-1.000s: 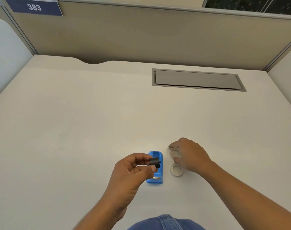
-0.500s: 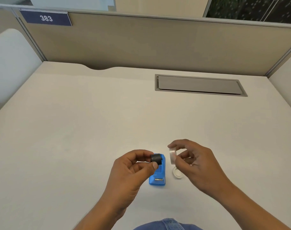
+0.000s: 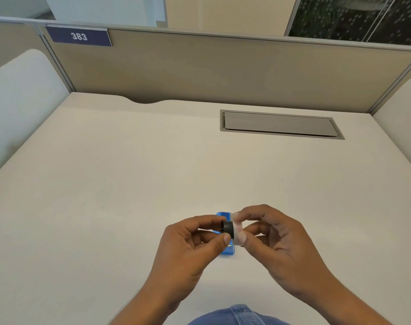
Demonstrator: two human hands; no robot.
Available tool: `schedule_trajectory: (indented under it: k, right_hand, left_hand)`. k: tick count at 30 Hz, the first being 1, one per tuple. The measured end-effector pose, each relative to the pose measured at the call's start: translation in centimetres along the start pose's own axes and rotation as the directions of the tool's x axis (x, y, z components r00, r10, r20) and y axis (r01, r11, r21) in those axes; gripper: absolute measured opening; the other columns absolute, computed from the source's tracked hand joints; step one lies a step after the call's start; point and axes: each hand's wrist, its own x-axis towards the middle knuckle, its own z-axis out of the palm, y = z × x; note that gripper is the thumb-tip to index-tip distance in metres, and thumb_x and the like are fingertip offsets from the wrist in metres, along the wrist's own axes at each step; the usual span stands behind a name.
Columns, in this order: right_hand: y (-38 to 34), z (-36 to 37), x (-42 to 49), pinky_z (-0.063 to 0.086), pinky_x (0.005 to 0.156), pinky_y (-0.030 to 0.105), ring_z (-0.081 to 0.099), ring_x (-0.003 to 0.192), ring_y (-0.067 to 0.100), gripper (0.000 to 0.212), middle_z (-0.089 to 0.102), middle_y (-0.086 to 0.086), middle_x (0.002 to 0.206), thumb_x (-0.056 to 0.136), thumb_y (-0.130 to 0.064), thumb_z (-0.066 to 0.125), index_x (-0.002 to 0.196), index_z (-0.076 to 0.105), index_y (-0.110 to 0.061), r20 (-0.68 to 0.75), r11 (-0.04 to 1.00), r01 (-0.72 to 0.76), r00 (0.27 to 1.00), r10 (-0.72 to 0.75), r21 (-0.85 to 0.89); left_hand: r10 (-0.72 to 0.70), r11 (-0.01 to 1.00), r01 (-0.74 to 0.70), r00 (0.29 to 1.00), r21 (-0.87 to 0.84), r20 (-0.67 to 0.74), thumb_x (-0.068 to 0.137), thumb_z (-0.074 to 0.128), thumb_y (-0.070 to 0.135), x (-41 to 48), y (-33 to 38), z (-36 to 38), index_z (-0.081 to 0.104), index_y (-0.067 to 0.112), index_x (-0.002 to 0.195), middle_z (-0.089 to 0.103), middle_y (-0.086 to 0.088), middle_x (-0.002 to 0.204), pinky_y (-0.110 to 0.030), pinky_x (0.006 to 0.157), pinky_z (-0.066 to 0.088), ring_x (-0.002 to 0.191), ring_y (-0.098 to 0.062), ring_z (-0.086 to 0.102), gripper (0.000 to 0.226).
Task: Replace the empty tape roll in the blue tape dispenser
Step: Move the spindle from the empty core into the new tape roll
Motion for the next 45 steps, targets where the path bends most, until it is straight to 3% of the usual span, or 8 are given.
schedule_trajectory:
  k: [7, 11, 14, 18, 25, 31, 41, 45]
  right_hand:
    - [-0.6, 0.5, -0.7, 0.051, 0.065, 0.01, 0.072, 0.081, 0.011, 0.018, 0.077, -0.003, 0.09, 0.086, -0.024, 0.072, 0.103, 0.07, -0.03, 0.016, 0.999, 0.013, 1.0, -0.013, -0.031]
    - [-0.6, 0.1, -0.9, 0.054, 0.079, 0.015, 0.066, 0.108, 0.005, 0.041, 0.072, -0.016, 0.112, 0.08, -0.045, 0.074, 0.118, 0.06, -0.045, -0.017, 0.998, -0.022, 1.0, 0.021, -0.057]
    - [-0.7, -0.2, -1.0, 0.058, 0.072, 0.026, 0.069, 0.093, 0.006, 0.026, 0.074, -0.013, 0.104, 0.084, -0.029, 0.075, 0.106, 0.068, -0.042, -0.094, 0.996, -0.035, 0.995, 0.028, -0.077]
    - [-0.4, -0.1, -1.2, 0.052, 0.061, 0.014, 0.069, 0.069, 0.007, 0.025, 0.078, -0.006, 0.081, 0.082, -0.005, 0.074, 0.085, 0.077, -0.03, -0.1, 0.99, -0.055, 0.994, 0.042, -0.129]
    - [-0.1, -0.2, -1.2, 0.054, 0.06, 0.019, 0.068, 0.062, 0.009, 0.019, 0.077, -0.003, 0.072, 0.079, -0.007, 0.077, 0.078, 0.078, -0.026, -0.128, 0.992, -0.067, 0.99, 0.053, -0.106]
    - [0.2, -0.3, -1.1, 0.055, 0.062, 0.018, 0.071, 0.065, 0.012, 0.021, 0.078, -0.004, 0.074, 0.079, -0.005, 0.077, 0.079, 0.078, -0.026, -0.151, 0.994, -0.075, 0.987, 0.061, -0.085]
    - [1.8, -0.3, -0.3, 0.052, 0.059, 0.014, 0.07, 0.064, 0.008, 0.021, 0.077, -0.006, 0.073, 0.078, -0.006, 0.079, 0.078, 0.079, -0.026, -0.137, 0.982, -0.135, 0.984, 0.116, -0.134]
    - [3.3, -0.3, 0.6, 0.047, 0.054, 0.012, 0.066, 0.065, 0.006, 0.018, 0.074, -0.013, 0.074, 0.081, -0.011, 0.077, 0.076, 0.077, -0.029, -0.167, 0.959, -0.143, 0.981, 0.104, -0.244]
  left_hand:
    - [0.021, 0.999, -0.02, 0.999, -0.034, 0.033, 0.076, 0.079, 0.016, -0.6, 0.4, 0.1, 0.079, 0.028, 0.094, 0.08, -0.001, 0.086, -0.017, 0.07, 0.054, 0.074, -0.011, 0.072, 0.022]
    - [0.015, 0.997, -0.014, 1.0, -0.078, 0.019, 0.075, 0.079, 0.012, -0.8, 0.3, -0.2, 0.079, 0.026, 0.095, 0.08, -0.001, 0.09, -0.015, 0.069, 0.053, 0.07, -0.008, 0.071, 0.024]
    - [0.019, 0.996, -0.019, 1.0, -0.086, 0.006, 0.072, 0.079, 0.017, -0.9, 0.3, -0.3, 0.079, 0.027, 0.096, 0.08, 0.001, 0.092, -0.016, 0.071, 0.054, 0.07, -0.007, 0.069, 0.026]
    - [0.033, 0.998, -0.031, 0.999, -0.06, 0.028, 0.073, 0.08, 0.013, -1.1, 0.2, -0.1, 0.079, 0.025, 0.096, 0.08, -0.002, 0.09, -0.016, 0.071, 0.054, 0.069, -0.009, 0.071, 0.025]
    - [0.005, 0.999, -0.005, 1.0, -0.049, 0.001, 0.064, 0.084, 0.019, -1.2, -0.3, -0.1, 0.078, 0.02, 0.089, 0.08, -0.005, 0.085, -0.018, 0.064, 0.055, 0.07, -0.016, 0.074, 0.026]
    - [0.023, 1.0, -0.023, 0.999, -0.013, 0.034, 0.085, 0.072, 0.009, -1.1, -0.6, 0.0, 0.08, 0.021, 0.092, 0.08, -0.001, 0.091, -0.023, 0.07, 0.058, 0.087, -0.019, 0.074, 0.017]
    - [0.038, 0.984, -0.029, 0.998, 0.178, -0.051, 0.084, 0.074, 0.013, 0.4, -2.0, 0.2, 0.078, 0.031, 0.085, 0.078, 0.01, 0.084, -0.026, 0.064, 0.059, 0.075, -0.014, 0.071, 0.018]
    - [0.101, 0.953, -0.071, 0.991, 0.296, -0.086, 0.083, 0.076, 0.014, 1.8, -3.3, 0.1, 0.076, 0.03, 0.08, 0.064, 0.019, 0.075, -0.017, 0.055, 0.041, 0.056, -0.007, 0.046, 0.017]
